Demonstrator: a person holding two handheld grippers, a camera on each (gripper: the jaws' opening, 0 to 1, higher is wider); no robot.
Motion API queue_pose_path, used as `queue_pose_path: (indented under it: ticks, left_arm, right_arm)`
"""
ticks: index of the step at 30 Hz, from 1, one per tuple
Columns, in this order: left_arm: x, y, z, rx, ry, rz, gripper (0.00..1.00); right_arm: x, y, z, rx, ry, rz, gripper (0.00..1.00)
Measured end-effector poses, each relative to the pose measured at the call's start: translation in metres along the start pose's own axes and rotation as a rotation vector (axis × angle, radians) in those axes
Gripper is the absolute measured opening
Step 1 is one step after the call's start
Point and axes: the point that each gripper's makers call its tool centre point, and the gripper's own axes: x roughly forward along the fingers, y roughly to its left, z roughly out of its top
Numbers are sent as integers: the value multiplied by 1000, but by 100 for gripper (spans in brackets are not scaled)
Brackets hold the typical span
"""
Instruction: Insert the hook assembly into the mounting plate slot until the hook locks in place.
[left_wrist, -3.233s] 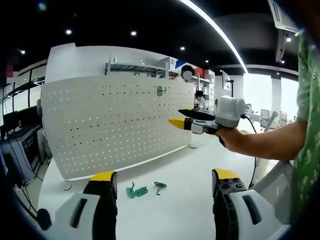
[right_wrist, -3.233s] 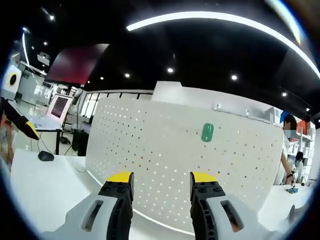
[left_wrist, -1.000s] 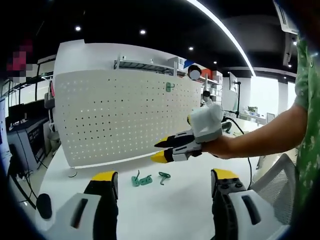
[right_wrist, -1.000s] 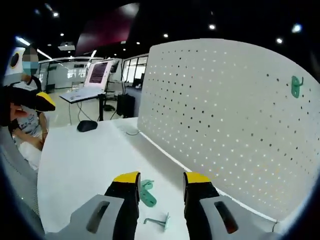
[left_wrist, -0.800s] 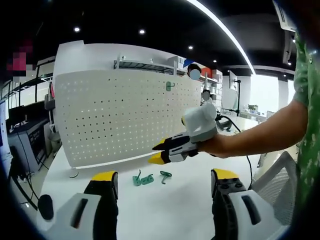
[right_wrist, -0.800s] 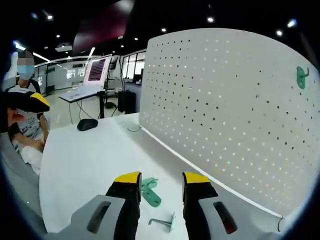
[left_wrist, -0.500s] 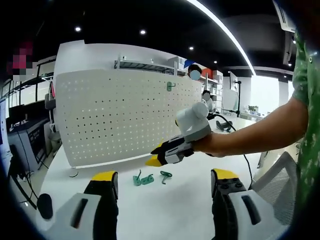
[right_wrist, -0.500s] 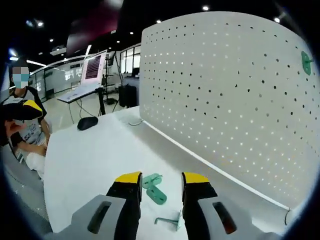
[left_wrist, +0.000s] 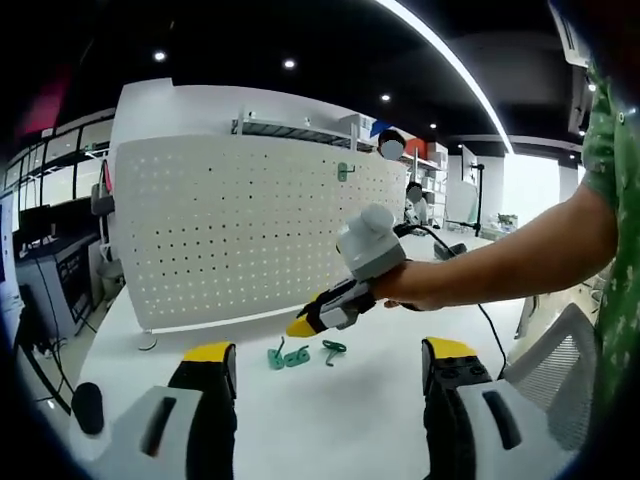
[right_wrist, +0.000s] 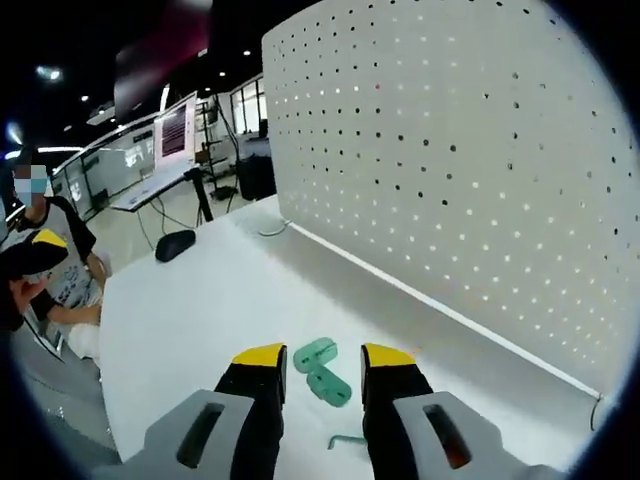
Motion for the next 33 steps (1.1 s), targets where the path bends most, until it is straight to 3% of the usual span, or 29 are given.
queue_pose_path:
  ticks: [11, 20, 33]
  left_arm:
    - [-1, 6, -3, 18, 12, 9, 78]
    - [-5, 12, -4, 41, 26, 29, 78]
    - [-14, 24, -11, 104, 93, 66, 78]
  right_arm:
    - [15, 0, -8, 101, 67, 20, 29]
    - [28, 5, -14, 122, 112, 23, 28]
    - [39, 10, -21, 147, 159, 22, 27]
